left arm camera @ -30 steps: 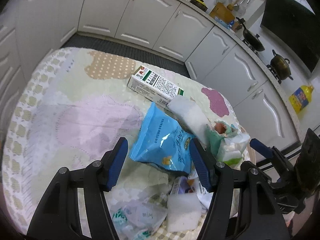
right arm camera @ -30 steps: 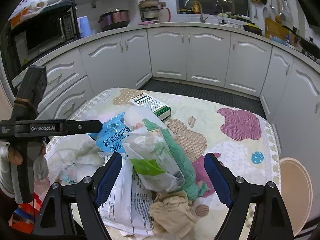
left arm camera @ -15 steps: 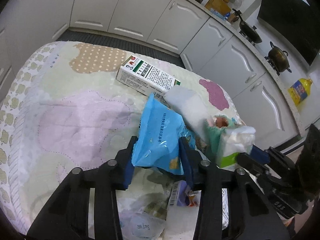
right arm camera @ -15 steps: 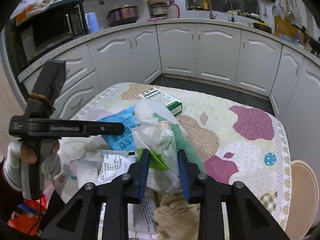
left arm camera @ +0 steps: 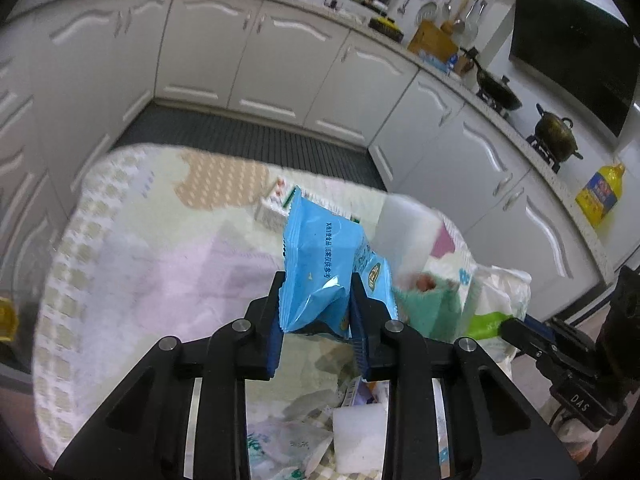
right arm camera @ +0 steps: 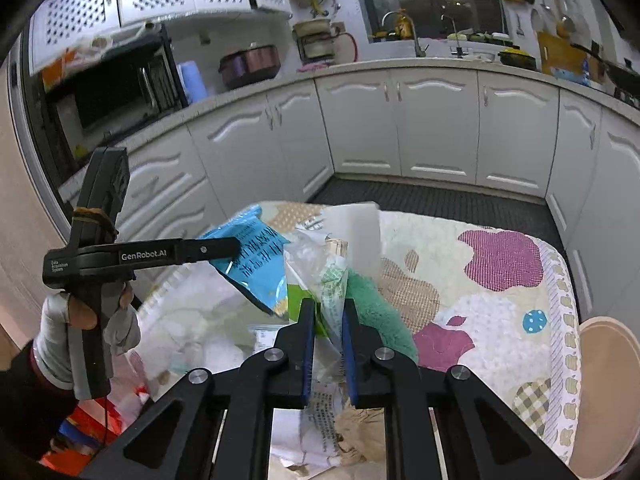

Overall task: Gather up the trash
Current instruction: 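Grasp the blue snack bag with the left tool while the right tool grasps a plastic bag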

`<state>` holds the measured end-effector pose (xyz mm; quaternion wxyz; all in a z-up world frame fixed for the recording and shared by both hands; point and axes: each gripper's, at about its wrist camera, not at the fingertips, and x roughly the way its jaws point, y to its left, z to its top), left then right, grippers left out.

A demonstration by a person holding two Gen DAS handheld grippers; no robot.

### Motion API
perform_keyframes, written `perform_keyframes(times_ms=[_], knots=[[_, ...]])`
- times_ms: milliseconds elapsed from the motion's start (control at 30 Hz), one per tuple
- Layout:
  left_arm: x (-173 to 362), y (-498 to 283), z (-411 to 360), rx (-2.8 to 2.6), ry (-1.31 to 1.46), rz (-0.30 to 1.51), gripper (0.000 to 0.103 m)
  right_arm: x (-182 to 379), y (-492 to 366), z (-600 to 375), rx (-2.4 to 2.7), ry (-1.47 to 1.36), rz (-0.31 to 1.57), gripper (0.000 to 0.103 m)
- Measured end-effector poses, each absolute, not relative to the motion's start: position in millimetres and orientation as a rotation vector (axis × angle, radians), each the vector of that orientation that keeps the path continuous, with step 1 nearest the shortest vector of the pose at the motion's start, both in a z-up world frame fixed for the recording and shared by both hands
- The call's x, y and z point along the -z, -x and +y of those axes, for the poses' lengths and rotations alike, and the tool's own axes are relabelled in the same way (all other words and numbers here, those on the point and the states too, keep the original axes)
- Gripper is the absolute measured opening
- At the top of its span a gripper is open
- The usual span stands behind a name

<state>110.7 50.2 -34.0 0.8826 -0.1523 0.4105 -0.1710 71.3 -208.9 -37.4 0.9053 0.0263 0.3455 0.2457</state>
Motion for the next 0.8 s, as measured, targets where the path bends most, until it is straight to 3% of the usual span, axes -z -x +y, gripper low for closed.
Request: perform_keyframes(times_ms=[300, 800], knots=[[-3, -94, 56, 0.354, 0.295, 0.774, 0.026, 20, -60, -225, -0.548, -0.172, 0.687, 0.012], [-35, -72, 1, 0.453, 0.239, 0.718, 0.026, -4, -40, -251, -0.499, -0.173, 0.627, 0.012]])
